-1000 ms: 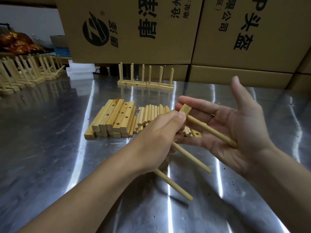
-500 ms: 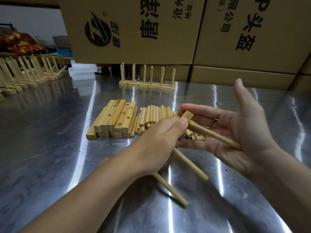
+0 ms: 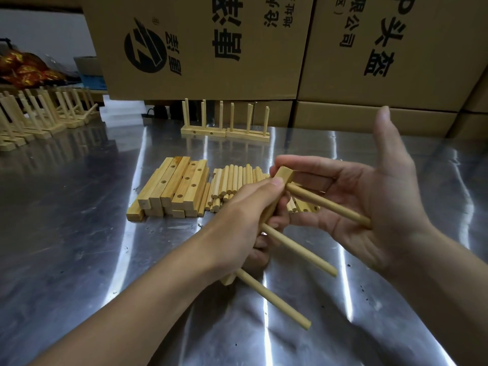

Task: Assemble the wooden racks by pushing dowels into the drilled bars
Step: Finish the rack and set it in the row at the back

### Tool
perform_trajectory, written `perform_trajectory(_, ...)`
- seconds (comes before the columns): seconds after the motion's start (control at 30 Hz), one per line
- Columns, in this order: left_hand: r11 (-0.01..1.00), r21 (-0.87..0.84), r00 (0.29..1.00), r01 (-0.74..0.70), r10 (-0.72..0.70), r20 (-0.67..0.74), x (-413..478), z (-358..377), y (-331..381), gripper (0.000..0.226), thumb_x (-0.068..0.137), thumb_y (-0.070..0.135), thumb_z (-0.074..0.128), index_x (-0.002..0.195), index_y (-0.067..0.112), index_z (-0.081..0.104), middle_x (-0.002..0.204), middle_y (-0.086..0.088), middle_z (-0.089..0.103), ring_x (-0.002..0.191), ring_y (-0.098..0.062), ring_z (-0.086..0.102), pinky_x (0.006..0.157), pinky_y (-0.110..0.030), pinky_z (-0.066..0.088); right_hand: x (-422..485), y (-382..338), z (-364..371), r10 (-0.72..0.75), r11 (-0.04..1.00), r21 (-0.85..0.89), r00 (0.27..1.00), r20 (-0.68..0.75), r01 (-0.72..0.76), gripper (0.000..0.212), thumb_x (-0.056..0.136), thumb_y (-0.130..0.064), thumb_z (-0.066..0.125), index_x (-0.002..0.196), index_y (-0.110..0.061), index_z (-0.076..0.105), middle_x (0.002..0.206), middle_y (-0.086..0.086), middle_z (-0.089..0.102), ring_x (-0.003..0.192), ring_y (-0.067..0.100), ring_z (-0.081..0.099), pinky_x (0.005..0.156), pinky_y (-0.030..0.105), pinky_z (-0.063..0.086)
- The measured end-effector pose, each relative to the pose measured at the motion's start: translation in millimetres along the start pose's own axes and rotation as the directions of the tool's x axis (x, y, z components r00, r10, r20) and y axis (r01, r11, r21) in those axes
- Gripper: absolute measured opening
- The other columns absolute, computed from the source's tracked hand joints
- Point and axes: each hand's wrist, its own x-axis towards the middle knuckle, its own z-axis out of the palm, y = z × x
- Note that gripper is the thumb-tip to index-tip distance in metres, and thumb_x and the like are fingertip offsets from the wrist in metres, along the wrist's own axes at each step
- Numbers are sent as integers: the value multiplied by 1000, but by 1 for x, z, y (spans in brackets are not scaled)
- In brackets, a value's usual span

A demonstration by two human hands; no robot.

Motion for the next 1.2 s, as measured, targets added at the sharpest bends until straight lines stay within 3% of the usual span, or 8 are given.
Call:
perform_trajectory(0.2,978,-208,999,28,-20,41,2,0,3,36,91,57,51,84,22,56,71,2,37,52,-10,33,44,-20,26,-2,9,10,-139,981,-156,975,-174,112,96,93,-86,35,104,-3,80,108,19,78,97,38,76,80,60,63)
perform_trajectory(0.37,997,20,996,-74,75,-52,3,1,4,32,104,46,58,83,23,60,74,-3,33,58,-16,28,52,-33,17,2,13,9,-192,920,-389,927,-323,55,80,84,-88,35,77,-20,75,69,2,62,58,16,56,46,28,45)
perform_trajectory(0.47,980,142,987,-138,149,-67,4,2,2,31,106,41,57,79,34,73,71,0,36,58,-13,34,50,-26,25,3,16,9,-165,903,-429,946,-278,31,57,87,-75,52,73,-21,67,62,2,55,45,14,45,42,23,32)
perform_trajectory(0.57,982,142,988,-127,137,-66,5,-2,1,42,100,51,64,105,10,69,71,2,40,57,-11,37,49,-25,27,3,18,8,-158,906,-419,966,-205,59,40,82,-44,63,75,-5,61,62,7,48,45,14,37,43,22,26)
perform_trajectory(0.63,993,78,994,-83,88,-59,7,-6,-1,36,97,50,65,96,13,66,71,2,40,56,-12,35,51,-31,21,3,18,5,-178,897,-432,972,-156,96,43,80,-32,63,84,10,55,65,10,39,49,15,32,45,23,25)
perform_trajectory(0.83,960,-265,996,88,-79,45,19,-15,-2,26,78,41,71,85,19,57,65,2,42,45,-10,37,43,-23,25,4,10,5,-282,844,-497,955,-91,202,35,95,-41,61,82,-13,77,66,14,32,66,38,24,48,30,22)
perform_trajectory(0.97,937,-337,990,92,-49,134,12,-18,0,21,92,41,64,88,20,60,71,2,38,52,-9,38,43,-19,34,5,10,3,-343,852,-459,931,-124,253,36,100,-54,60,81,-25,69,57,-10,43,51,11,36,46,24,31)
perform_trajectory(1.2,928,-362,990,85,-38,136,6,-16,5,23,96,39,56,92,16,57,73,0,34,54,-10,33,46,-20,29,7,13,4,-488,840,-369,851,-196,397,18,102,-34,64,90,-21,67,72,1,66,58,13,63,44,21,45)
